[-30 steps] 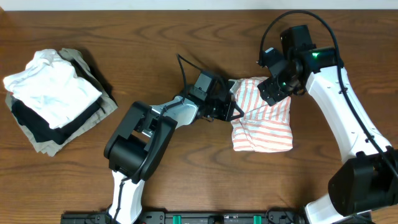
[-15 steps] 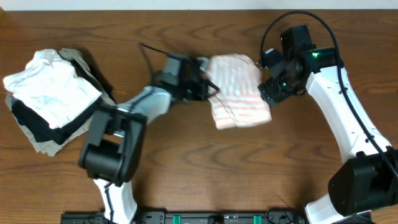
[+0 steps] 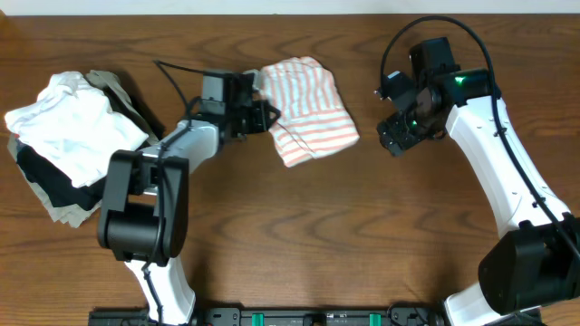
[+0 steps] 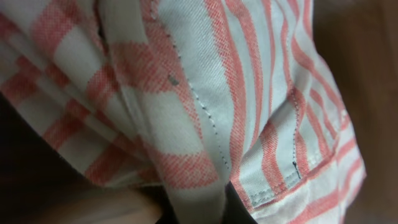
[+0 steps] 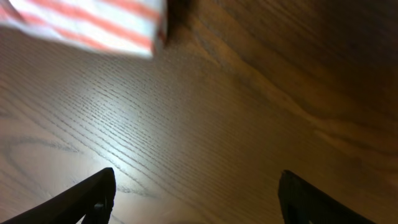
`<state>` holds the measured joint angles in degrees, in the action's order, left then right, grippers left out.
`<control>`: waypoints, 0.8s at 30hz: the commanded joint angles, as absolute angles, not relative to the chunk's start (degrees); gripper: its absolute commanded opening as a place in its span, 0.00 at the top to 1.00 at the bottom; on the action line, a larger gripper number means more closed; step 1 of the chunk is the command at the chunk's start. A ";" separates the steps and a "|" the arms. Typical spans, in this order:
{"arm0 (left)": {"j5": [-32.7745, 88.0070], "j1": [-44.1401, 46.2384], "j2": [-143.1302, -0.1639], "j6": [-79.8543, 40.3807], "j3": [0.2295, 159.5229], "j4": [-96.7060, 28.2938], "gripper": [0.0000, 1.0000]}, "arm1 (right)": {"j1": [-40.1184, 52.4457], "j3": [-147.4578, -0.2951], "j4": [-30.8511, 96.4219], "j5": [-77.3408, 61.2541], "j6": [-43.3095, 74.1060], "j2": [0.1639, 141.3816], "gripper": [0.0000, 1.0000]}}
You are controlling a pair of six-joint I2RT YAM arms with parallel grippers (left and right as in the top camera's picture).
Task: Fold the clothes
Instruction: 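Lift the folded shirt with the left gripper and carry it left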
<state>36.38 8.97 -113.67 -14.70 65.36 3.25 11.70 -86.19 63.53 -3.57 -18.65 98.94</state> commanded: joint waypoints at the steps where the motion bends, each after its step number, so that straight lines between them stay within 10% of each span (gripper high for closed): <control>1: 31.53 5.21 -111.35 -12.40 66.06 3.51 0.94 | 11.97 -87.00 63.70 -3.25 -18.00 97.91 0.18; 24: 23.29 -11.75 -108.86 -4.69 90.70 -10.46 0.94 | 11.97 -87.00 63.90 -3.44 -16.73 97.91 0.17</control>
